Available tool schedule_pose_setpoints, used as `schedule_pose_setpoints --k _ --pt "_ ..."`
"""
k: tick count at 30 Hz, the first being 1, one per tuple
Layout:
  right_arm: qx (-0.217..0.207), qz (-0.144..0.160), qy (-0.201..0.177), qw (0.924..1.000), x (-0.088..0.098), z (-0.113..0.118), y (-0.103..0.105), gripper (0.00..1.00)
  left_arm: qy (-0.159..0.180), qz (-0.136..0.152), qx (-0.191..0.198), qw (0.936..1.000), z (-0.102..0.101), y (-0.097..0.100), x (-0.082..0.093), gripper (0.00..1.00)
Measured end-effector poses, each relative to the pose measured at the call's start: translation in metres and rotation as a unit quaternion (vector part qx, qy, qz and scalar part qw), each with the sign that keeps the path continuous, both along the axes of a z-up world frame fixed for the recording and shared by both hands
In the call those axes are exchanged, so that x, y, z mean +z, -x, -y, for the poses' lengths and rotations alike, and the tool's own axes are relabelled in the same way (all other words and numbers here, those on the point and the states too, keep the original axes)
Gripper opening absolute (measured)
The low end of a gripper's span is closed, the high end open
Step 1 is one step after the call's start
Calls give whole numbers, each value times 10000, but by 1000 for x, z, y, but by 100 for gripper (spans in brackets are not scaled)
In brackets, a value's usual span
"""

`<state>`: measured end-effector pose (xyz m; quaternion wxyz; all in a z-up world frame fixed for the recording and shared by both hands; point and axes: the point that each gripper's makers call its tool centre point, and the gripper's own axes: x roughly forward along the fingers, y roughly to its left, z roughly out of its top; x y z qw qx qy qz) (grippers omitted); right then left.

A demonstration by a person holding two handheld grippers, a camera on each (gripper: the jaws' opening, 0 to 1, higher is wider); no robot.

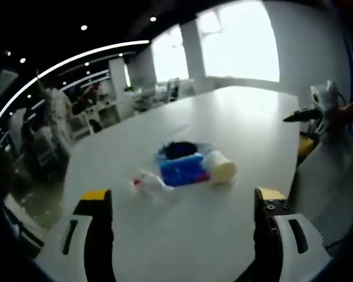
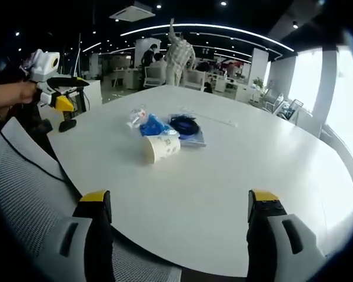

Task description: Arrange the tabletop items into an orderly group along one side of the table until the central work area is clear of visible clutter.

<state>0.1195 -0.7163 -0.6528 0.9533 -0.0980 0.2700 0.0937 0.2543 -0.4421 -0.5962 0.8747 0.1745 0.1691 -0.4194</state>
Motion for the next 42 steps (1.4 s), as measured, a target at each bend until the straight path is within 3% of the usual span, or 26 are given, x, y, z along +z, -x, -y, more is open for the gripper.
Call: schedule_pose_setpoints --k 9,21,42 --pt "-63 8 -38 10000 1 1 1 95 -33 136 -76 9999 4 -13 12 98" --pt "-73 4 -97 9999 0 2 1 99 -495 520 -308 9969 6 -36 24 97" --pt "-88 -40 -52 9999 -1 3 1 99 -820 686 -646 9922 16 -54 30 96"
